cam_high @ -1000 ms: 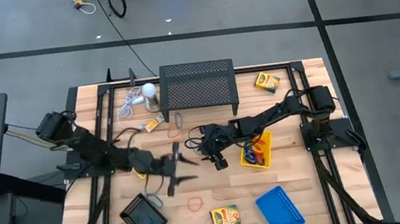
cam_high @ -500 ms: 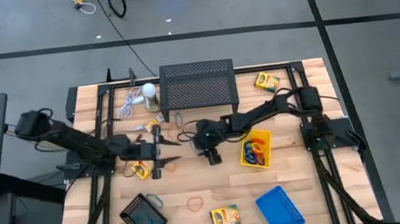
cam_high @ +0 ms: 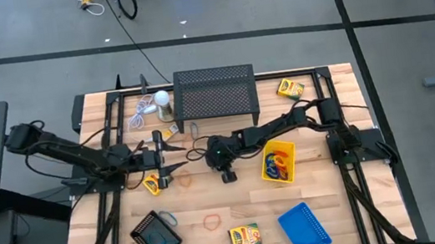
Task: Pick & Place Office Desk Supplies
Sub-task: Put the blue rubber band into the black basket
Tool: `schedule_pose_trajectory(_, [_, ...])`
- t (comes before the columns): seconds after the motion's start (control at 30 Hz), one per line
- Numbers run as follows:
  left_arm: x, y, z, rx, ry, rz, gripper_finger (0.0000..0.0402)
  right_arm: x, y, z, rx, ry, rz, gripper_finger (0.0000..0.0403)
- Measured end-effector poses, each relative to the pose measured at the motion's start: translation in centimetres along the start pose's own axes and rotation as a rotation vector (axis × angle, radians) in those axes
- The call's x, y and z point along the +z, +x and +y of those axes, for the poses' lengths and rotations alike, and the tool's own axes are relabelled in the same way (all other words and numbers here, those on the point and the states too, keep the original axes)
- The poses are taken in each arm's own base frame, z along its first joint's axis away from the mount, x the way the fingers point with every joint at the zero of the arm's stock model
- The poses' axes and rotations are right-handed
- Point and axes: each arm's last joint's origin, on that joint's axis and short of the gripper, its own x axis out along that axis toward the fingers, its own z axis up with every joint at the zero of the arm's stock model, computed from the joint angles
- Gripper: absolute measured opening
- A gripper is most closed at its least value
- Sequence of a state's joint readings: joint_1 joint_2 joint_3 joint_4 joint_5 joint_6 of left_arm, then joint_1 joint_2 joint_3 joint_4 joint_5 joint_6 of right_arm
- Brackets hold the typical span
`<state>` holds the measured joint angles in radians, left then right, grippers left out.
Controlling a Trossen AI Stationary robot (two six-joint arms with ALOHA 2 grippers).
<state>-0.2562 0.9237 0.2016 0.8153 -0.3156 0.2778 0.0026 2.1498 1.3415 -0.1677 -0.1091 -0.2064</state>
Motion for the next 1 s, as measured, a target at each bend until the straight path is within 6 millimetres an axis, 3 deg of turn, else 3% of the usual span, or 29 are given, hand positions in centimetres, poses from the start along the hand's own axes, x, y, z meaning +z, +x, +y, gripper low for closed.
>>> schedule_pose_trajectory(0.07, [0.1,-0.1,0.1,0.003,0.0,0.0,0.0199,0.1,0.1,0.5,-0.001,-0.012,0.002,0.0012])
schedule_pose_trajectory(0.37, [0.0,-0.6,0.2,-0.012,-0.008,0.036,0.0199,1.5,-1.3,4.0,0.076,-0.115,-0.057,0.0002])
schedule_pose_trajectory(0.73, [0.2,-0.8,-0.8,-0.141,-0.075,0.015,0.0199,6.0,-7.8,7.7,0.073,-0.252,-0.331,0.0001])
schedule_pose_trajectory(1.0, [0.1,-0.8,-1.5,-0.238,-0.1,0.007,0.0199,7.4,-11.4,7.6,0.007,-0.264,-0.444,0.0001])
